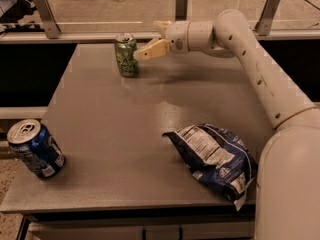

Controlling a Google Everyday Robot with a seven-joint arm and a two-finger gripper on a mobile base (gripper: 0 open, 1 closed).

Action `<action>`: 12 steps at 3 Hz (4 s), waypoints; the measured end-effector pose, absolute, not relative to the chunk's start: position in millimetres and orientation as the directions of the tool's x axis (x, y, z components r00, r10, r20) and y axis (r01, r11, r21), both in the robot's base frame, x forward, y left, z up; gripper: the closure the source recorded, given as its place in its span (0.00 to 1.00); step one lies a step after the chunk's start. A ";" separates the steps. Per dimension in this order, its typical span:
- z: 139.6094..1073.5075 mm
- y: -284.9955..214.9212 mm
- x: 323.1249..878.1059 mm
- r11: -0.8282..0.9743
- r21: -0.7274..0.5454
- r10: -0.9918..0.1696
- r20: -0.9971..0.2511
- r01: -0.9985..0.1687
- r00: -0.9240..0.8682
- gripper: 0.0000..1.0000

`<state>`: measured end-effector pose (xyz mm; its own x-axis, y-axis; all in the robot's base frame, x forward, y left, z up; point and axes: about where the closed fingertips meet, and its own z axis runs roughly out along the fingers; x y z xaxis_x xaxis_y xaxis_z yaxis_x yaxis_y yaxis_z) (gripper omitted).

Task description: Knock green can over

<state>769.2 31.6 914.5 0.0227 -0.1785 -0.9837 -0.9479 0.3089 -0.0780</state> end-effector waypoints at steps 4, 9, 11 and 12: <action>902.2 79.7 749.4 0.200 -0.046 -0.157 -0.987 -0.979 0.014 0.00; 956.5 62.6 716.2 0.253 -0.114 -0.414 -0.910 -0.961 -0.001 1.00; 976.4 43.5 699.5 0.338 -0.111 -0.759 -0.619 -0.935 -0.201 1.00; 944.9 24.1 664.0 0.383 0.037 -0.813 -0.460 -0.923 -0.356 1.00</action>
Offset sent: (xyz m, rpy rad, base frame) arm -0.0264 0.0616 -0.0146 0.0454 0.0258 0.1258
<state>664.0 24.1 944.9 -0.3560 -0.8132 -0.4604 -0.9230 0.3830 0.0372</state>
